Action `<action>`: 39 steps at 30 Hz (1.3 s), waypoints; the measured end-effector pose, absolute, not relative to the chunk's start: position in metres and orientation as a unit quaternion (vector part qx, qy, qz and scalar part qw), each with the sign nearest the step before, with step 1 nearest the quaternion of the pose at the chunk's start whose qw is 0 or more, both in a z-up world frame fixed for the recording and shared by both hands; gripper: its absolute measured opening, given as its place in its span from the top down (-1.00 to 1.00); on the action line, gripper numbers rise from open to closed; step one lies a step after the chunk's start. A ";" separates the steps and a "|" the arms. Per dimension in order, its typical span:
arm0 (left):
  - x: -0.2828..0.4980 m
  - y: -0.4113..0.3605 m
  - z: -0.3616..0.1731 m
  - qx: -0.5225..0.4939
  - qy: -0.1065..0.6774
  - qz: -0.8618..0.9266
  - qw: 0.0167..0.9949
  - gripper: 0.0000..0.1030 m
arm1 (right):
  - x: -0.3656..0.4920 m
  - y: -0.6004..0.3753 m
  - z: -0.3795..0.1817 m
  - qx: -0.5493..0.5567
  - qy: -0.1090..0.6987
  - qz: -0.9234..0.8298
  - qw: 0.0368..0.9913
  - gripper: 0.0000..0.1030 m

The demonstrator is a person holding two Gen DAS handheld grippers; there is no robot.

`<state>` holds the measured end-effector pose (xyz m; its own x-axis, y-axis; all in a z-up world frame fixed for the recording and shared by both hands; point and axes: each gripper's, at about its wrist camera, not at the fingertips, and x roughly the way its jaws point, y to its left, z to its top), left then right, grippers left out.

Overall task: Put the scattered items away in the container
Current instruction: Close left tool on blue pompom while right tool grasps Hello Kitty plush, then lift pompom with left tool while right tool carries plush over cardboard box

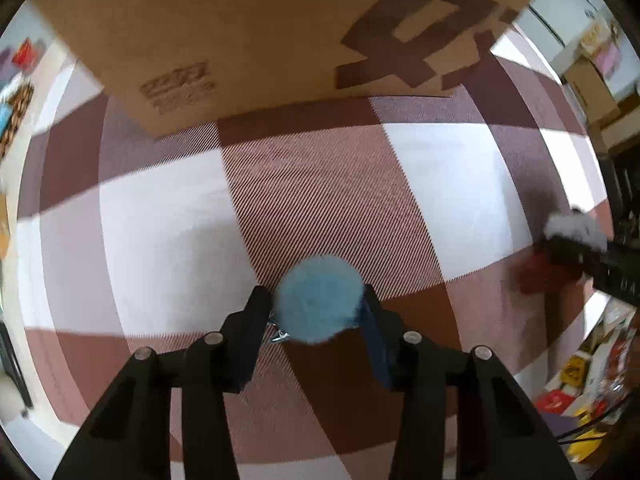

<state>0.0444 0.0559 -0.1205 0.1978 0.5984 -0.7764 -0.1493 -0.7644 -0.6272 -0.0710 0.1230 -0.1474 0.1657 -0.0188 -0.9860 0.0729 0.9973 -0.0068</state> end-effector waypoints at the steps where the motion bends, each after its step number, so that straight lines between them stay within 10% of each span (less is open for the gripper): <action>1: 0.046 0.051 -0.121 -0.713 -0.165 0.610 0.304 0.11 | -0.075 0.123 -0.145 0.025 0.646 -0.029 0.762 -0.07; 39: -0.016 -0.061 -0.025 -0.625 -0.286 0.687 0.233 0.11 | -0.046 0.269 -0.002 -0.081 0.562 0.147 0.810 -0.07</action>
